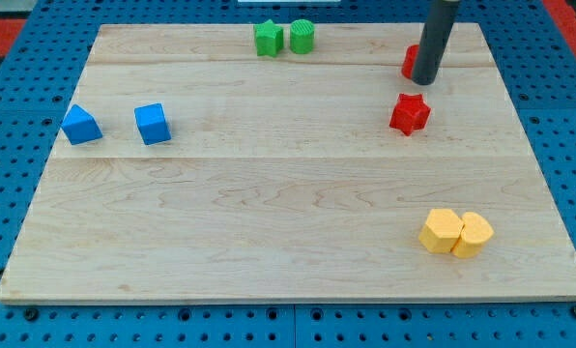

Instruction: Push the red star to the left of the red circle

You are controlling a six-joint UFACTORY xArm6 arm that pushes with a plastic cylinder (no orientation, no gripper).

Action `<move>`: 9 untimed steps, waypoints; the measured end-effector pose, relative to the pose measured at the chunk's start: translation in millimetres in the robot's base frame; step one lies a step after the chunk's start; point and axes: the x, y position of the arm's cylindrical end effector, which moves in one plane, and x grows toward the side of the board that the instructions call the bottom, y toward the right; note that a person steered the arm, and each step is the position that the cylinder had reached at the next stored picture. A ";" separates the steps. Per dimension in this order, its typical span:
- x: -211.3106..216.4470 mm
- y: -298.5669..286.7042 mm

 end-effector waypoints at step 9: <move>20.0 -62.7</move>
